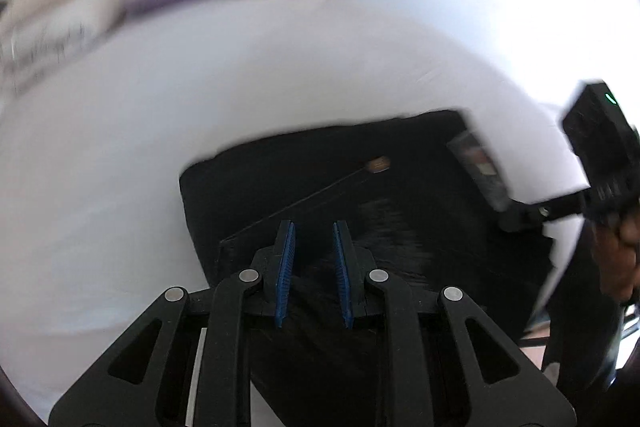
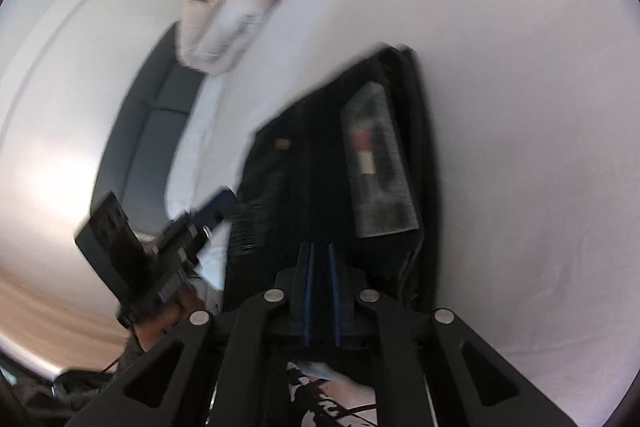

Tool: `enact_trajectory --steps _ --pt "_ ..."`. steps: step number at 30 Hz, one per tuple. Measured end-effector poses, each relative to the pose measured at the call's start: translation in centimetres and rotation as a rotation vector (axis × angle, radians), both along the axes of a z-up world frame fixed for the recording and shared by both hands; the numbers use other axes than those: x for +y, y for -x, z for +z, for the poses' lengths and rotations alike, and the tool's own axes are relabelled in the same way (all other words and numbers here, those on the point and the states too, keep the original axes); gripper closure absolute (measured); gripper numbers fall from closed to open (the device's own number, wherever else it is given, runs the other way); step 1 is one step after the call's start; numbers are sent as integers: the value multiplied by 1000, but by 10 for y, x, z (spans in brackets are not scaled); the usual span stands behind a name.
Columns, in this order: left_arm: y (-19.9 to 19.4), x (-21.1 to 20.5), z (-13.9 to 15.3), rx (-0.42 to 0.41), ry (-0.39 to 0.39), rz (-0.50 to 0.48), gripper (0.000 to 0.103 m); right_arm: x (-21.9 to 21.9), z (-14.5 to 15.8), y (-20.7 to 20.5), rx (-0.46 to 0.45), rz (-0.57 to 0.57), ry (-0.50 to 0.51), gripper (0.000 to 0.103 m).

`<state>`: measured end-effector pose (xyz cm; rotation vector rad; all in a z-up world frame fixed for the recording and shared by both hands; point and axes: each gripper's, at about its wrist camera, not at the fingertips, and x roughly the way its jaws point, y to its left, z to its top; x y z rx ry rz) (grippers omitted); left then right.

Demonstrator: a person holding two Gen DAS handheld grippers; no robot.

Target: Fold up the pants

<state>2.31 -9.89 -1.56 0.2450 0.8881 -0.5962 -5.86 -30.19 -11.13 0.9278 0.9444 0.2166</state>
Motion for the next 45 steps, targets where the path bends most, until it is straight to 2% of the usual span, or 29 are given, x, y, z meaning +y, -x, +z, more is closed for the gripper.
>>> enact_trajectory --steps 3,6,9,13,15,19,22,25,32,34,36,38,41,42,45 --pt "-8 5 -15 36 1 17 85 -9 -10 5 -16 -32 -43 103" --pt "17 4 -18 -25 -50 33 88 -10 -11 11 -42 -37 -26 103" --pt "51 12 -20 -48 -30 21 88 -11 -14 15 -52 -56 -45 103" --pt "96 12 -24 -123 -103 -12 88 -9 -9 25 -61 -61 -37 103" --pt "105 15 -26 -132 -119 2 88 -4 -5 40 -67 -52 -23 103" --pt "111 19 -32 -106 -105 26 88 11 8 62 -91 -5 13 103" --pt "118 12 -30 -108 -126 24 88 12 -8 72 -71 -14 2 103" --pt "114 11 -30 -97 -121 24 88 6 -18 77 -106 -35 -47 103" --pt "111 8 -31 -95 -130 29 88 11 4 80 -127 -6 19 103" --pt "113 8 -30 -95 -128 30 88 13 14 81 -144 -1 33 97" --pt "112 7 -31 -94 -125 32 88 12 25 83 -172 -10 35 82" --pt "112 10 -27 -90 -109 40 87 6 37 84 -194 -40 54 60" --pt "111 23 -11 -64 -24 53 85 -7 45 82 -198 -79 86 47" --pt "111 30 -4 -66 8 63 79 -13 46 80 -185 -89 95 46" --pt "104 55 15 -79 113 109 3 -25 41 72 -146 -100 99 41"
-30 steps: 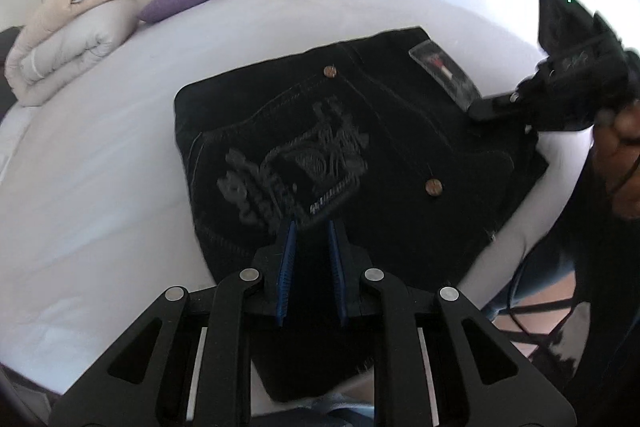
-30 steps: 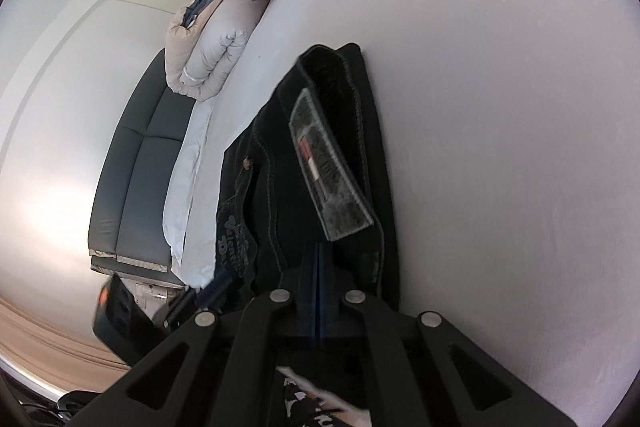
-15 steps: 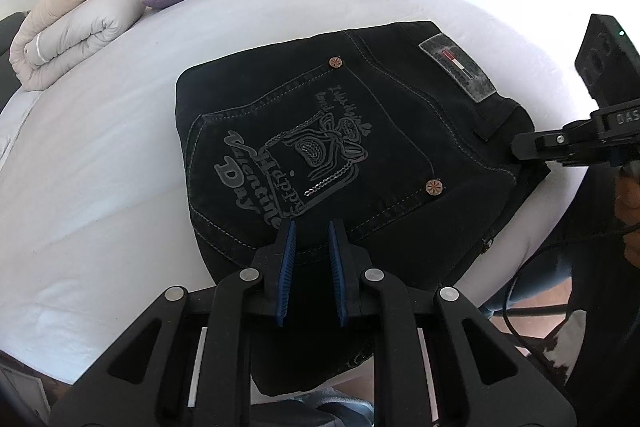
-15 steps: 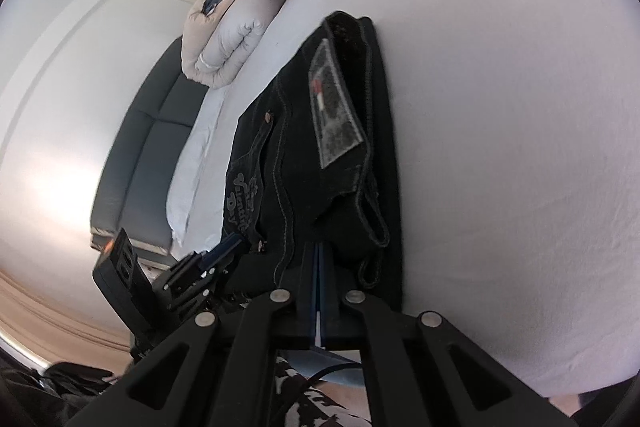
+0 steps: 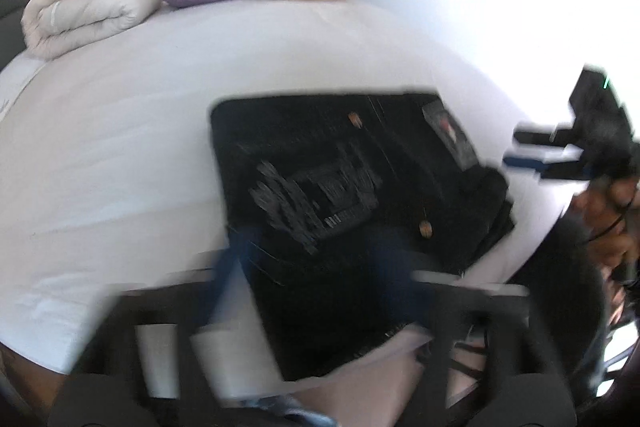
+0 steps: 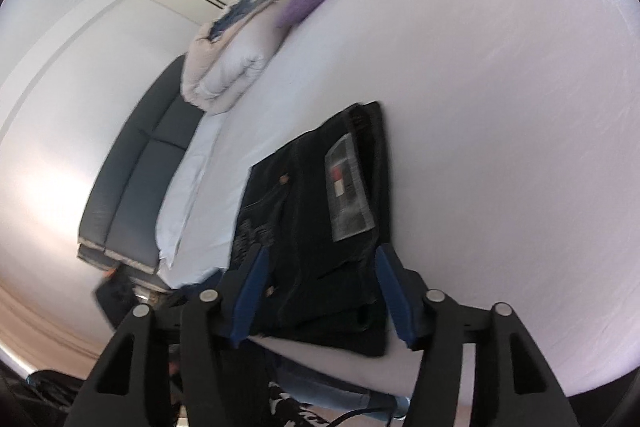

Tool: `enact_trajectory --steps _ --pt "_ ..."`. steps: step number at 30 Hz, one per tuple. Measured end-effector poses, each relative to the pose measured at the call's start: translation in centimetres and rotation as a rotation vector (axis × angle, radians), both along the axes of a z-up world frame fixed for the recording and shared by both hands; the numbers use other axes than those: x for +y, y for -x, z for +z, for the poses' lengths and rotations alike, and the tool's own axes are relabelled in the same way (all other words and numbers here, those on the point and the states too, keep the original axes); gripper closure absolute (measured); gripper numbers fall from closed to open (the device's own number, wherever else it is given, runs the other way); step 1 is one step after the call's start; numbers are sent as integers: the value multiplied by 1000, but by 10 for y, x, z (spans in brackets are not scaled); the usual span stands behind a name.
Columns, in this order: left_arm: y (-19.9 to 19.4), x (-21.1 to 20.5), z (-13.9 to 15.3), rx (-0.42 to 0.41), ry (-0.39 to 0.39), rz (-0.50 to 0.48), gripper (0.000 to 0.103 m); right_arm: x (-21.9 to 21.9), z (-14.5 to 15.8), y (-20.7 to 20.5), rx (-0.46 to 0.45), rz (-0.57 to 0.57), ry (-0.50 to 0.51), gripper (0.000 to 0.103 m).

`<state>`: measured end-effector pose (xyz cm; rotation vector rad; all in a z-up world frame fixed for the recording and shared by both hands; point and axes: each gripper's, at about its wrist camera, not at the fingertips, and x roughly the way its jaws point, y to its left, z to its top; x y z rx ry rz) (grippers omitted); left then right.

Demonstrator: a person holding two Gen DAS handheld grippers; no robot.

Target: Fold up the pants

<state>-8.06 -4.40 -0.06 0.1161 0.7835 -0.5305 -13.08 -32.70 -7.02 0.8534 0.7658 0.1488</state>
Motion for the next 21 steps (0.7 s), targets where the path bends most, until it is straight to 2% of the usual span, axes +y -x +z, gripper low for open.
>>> enact_trajectory --steps 2,4,6,8,12,16,17,18,19,20,21 --pt "-11 14 3 17 63 22 2 -9 -8 -9 31 -4 -15 41" --pt "-30 25 -2 95 115 45 3 -15 -17 -18 67 -5 -36 41" --pt "-48 35 -12 171 201 46 3 -18 -26 -27 97 2 -58 41" --pt "-66 38 -24 238 219 62 3 -16 -31 -39 113 20 -70 41" --pt "-90 29 -41 335 218 33 6 -9 -32 -60 140 56 -59 41" --pt "-105 13 -55 411 205 3 25 -1 -36 -82 180 77 -43 44" --pt "-107 10 -56 411 196 3 28 1 -36 -86 190 75 -31 48" --pt "-110 8 -56 417 185 12 36 2 -37 -87 198 74 -25 51" --pt "-112 9 -56 422 185 18 46 3 -38 -91 208 75 -15 58" --pt "-114 10 -57 428 192 21 50 4 -40 -92 214 77 -7 66" --pt "-117 11 -57 435 200 24 58 5 -41 -93 213 82 -1 67"
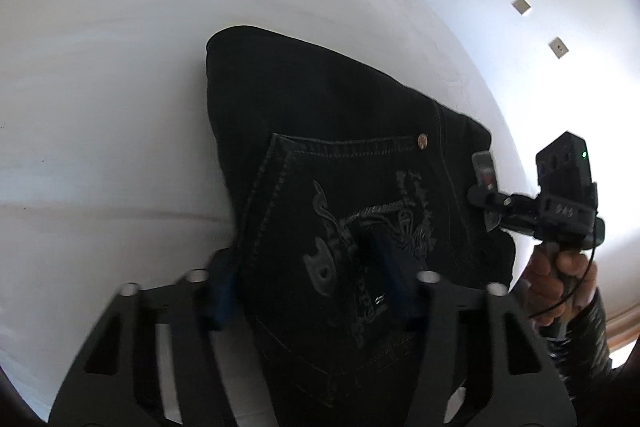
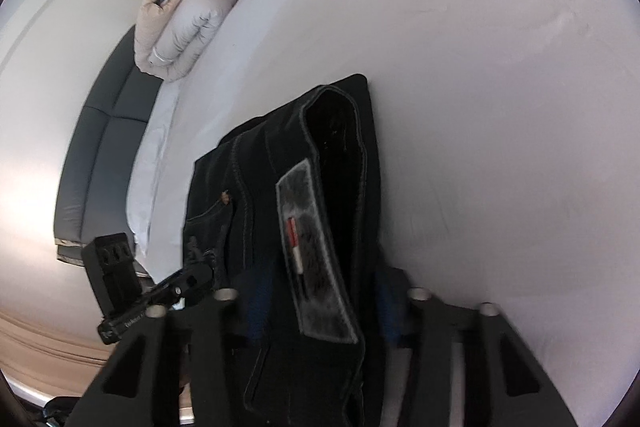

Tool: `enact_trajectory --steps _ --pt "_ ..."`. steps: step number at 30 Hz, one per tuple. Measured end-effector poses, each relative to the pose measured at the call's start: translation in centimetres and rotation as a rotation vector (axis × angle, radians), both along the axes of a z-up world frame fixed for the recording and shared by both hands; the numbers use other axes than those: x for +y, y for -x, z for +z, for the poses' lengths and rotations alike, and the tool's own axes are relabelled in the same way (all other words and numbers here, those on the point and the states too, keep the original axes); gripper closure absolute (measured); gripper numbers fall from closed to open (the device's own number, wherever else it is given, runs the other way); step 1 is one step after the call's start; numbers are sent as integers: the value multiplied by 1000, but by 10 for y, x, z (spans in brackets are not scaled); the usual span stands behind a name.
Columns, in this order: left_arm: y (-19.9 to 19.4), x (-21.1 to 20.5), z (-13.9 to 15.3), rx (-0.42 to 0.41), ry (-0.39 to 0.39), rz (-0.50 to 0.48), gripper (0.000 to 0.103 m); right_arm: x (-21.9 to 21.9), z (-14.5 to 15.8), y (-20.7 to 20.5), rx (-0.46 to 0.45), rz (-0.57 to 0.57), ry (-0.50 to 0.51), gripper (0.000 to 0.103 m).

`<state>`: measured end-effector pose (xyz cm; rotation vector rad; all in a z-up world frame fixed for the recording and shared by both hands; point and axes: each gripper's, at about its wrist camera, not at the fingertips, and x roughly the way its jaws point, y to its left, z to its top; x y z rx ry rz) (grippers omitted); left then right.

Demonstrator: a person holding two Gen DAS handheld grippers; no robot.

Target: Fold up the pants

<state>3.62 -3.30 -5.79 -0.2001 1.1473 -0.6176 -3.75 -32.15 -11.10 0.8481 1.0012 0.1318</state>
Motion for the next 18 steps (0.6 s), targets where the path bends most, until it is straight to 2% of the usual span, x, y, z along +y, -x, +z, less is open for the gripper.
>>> enact_trajectory --steps 2,4,7,13,18 --pt "-1 0 1 -5 1 -3 66 3 2 1 -10 7 26 74" --pt "2 0 6 -29 4 -3 78 8 8 4 -29 20 80 79" --pt "7 -8 21 -85 -34 -15 84 18 25 8 -70 40 152 84" --pt "-6 -26 74 -227 -30 -51 84 11 79 -3 -185 60 182 85" --pt "-49 -44 89 -286 -37 -65 84 -17 97 -30 -219 34 184 85"
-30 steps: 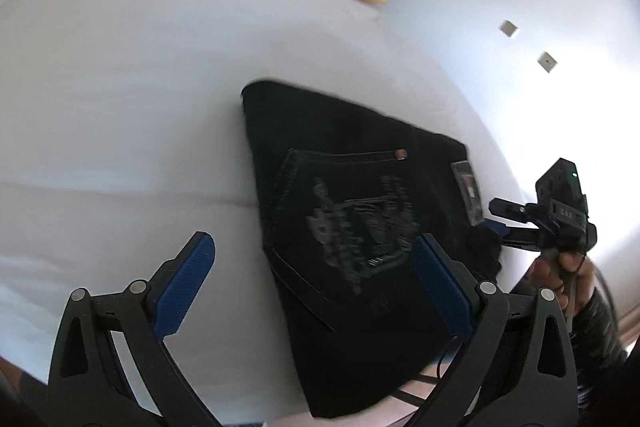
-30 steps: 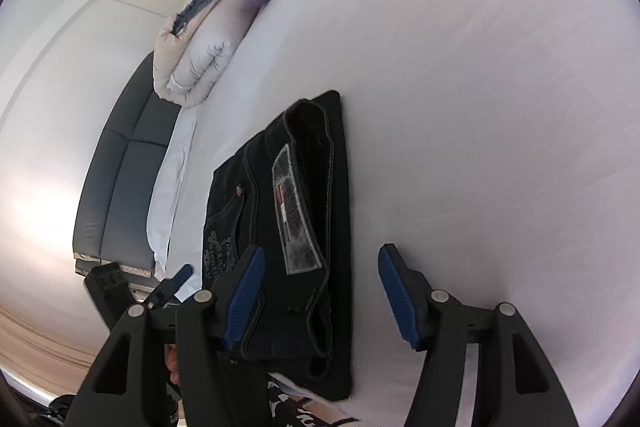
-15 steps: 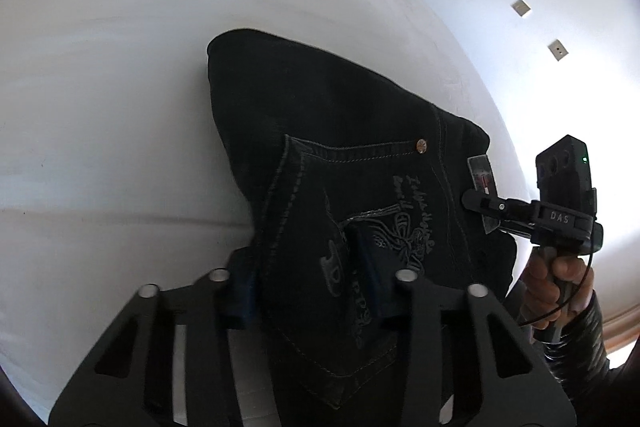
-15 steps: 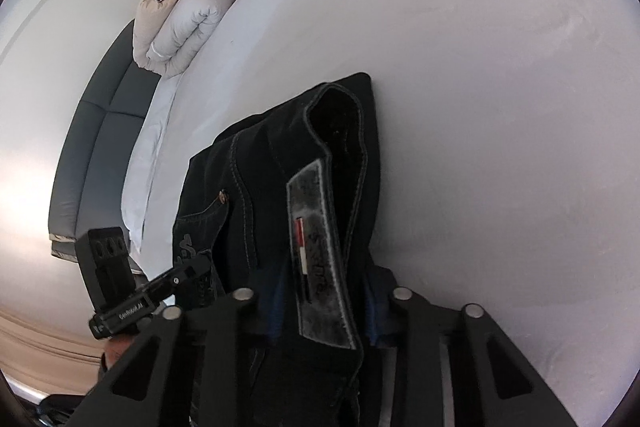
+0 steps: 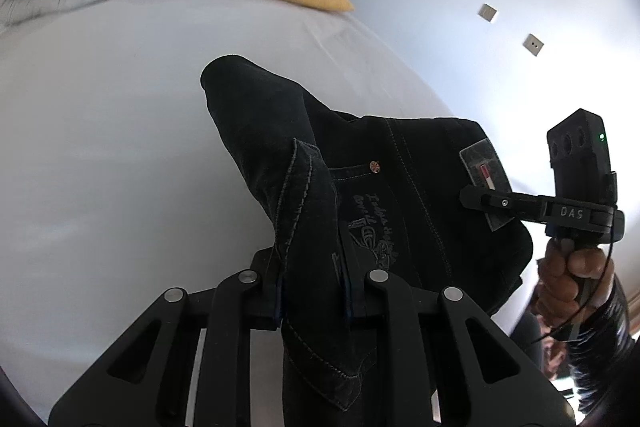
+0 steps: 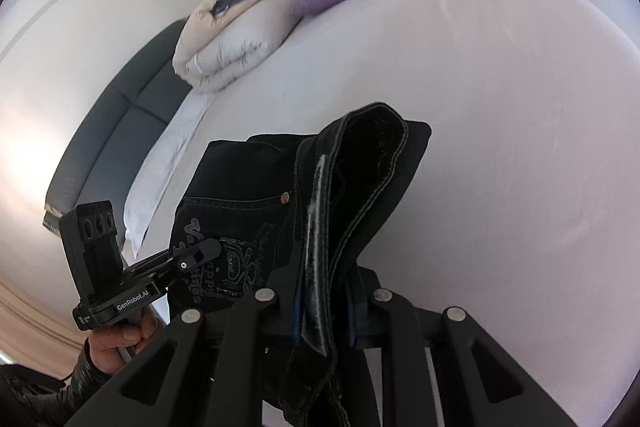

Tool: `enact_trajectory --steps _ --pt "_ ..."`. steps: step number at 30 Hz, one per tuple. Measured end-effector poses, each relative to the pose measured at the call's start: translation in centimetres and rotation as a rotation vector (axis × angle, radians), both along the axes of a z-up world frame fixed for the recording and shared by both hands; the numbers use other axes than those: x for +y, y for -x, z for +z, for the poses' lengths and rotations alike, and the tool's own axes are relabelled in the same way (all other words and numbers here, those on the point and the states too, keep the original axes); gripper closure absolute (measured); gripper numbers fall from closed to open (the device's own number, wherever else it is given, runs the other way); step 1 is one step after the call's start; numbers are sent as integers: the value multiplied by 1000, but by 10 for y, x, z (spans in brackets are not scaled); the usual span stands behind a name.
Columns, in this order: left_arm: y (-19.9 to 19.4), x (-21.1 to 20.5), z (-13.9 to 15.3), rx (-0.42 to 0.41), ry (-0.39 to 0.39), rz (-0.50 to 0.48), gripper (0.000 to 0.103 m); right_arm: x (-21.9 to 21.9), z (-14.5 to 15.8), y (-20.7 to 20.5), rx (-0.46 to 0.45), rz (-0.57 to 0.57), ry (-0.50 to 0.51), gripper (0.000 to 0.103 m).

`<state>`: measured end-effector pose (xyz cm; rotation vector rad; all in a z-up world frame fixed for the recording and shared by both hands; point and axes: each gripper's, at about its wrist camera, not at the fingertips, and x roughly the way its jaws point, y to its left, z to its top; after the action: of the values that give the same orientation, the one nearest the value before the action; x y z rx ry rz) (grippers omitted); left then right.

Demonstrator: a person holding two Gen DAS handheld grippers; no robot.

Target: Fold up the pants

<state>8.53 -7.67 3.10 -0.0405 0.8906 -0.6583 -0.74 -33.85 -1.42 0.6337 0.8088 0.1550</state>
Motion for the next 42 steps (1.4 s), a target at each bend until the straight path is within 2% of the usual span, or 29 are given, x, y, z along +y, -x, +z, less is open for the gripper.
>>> enact_trajectory --steps 5,8,10,11,13,16,18,21,23,25,26,28,31,32,35,39,42 --pt "-55 -14 -28 47 -26 0 84 -27 -17 -35 37 -29 -26 85" --pt "-79 -19 -54 103 -48 8 84 -42 -47 -48 91 -58 -64 85" --pt "-86 -14 -66 119 -37 17 77 -55 -71 -49 116 -80 -134 83" --pt "-87 -12 -70 119 -31 18 74 -60 -77 -50 117 -88 -164 76" --pt "-90 -9 -78 121 -47 32 53 -68 -92 -47 114 -102 -207 72" --pt "-91 -3 -81 116 -18 43 50 -69 -94 -44 81 -92 -219 72" --pt "-90 -3 -78 98 -35 49 50 -67 -91 -42 84 -96 -216 67" --pt "-70 1 -63 4 -75 81 50 -67 -81 -29 92 -142 -179 56" --pt "-50 9 -48 -101 -104 110 48 -61 -64 -11 70 -185 -103 42" --pt "-18 16 -25 -245 -119 144 29 -53 -46 7 34 -209 -22 40" --pt "0 20 -12 -334 -128 165 24 -45 -33 20 4 -220 34 39" --pt "34 23 11 -492 -168 230 3 -32 -10 41 -52 -248 120 35" --pt "84 20 45 -687 -179 283 0 -5 31 80 -169 -302 236 14" --pt "96 15 52 -716 -184 306 0 2 43 89 -203 -316 264 8" --pt "130 19 77 -775 -175 372 0 25 79 120 -311 -365 353 0" --pt "183 28 95 -892 -208 391 0 54 131 158 -448 -441 502 0" --pt "205 26 108 -898 -235 366 0 72 165 183 -541 -487 600 0"
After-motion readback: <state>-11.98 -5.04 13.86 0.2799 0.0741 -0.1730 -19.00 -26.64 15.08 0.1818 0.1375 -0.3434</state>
